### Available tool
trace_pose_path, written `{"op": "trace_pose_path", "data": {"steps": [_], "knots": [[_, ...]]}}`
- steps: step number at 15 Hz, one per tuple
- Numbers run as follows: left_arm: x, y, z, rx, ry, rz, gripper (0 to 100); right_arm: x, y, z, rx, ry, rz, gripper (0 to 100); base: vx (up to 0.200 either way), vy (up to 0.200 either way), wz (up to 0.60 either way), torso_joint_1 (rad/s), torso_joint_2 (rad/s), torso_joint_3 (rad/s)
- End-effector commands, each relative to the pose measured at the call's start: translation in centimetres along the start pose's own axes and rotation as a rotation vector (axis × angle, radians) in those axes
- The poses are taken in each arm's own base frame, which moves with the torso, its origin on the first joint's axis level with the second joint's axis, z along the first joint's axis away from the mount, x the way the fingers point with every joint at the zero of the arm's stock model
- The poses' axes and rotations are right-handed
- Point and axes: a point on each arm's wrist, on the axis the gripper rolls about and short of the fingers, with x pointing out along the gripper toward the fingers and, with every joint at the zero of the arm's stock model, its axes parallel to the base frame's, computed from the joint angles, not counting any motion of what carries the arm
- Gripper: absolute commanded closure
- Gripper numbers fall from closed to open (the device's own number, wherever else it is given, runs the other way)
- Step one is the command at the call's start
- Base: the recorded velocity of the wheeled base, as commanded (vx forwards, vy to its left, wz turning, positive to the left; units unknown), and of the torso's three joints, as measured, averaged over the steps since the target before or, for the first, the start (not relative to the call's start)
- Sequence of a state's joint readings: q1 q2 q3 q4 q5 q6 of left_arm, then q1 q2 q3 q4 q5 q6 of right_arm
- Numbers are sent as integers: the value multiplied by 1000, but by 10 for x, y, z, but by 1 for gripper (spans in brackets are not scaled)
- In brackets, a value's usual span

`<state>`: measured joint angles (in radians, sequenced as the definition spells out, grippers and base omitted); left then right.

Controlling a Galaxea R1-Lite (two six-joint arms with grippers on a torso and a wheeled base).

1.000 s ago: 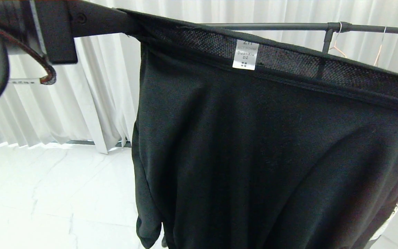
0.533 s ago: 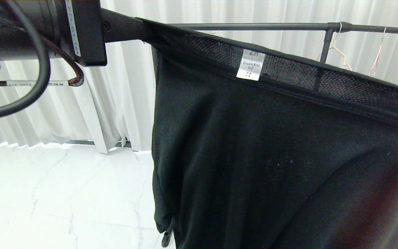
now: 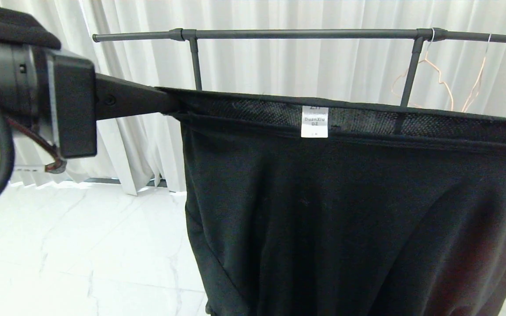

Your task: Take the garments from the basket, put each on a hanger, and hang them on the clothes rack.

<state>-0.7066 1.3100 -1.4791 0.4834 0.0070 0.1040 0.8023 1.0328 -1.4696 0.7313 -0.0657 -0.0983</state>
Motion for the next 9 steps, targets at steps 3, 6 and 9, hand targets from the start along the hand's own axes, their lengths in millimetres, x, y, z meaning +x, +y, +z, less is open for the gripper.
{"op": "trace_pose_path", "data": {"steps": [3, 6, 9], "knots": [[-43, -21, -15, -57, 34, -141, 100, 69, -3, 12, 17, -124, -115, 100, 0, 0, 0, 0, 0, 0], [-62, -33, -18, -89, 35, -256, 100, 98, -2, 25, 19, -190, -115, 100, 0, 0, 0, 0, 0, 0], [-73, -43, -18, -83, 16, -364, 100, 107, 7, 27, 13, -199, -65, 100, 0, 0, 0, 0, 0, 0]]}}
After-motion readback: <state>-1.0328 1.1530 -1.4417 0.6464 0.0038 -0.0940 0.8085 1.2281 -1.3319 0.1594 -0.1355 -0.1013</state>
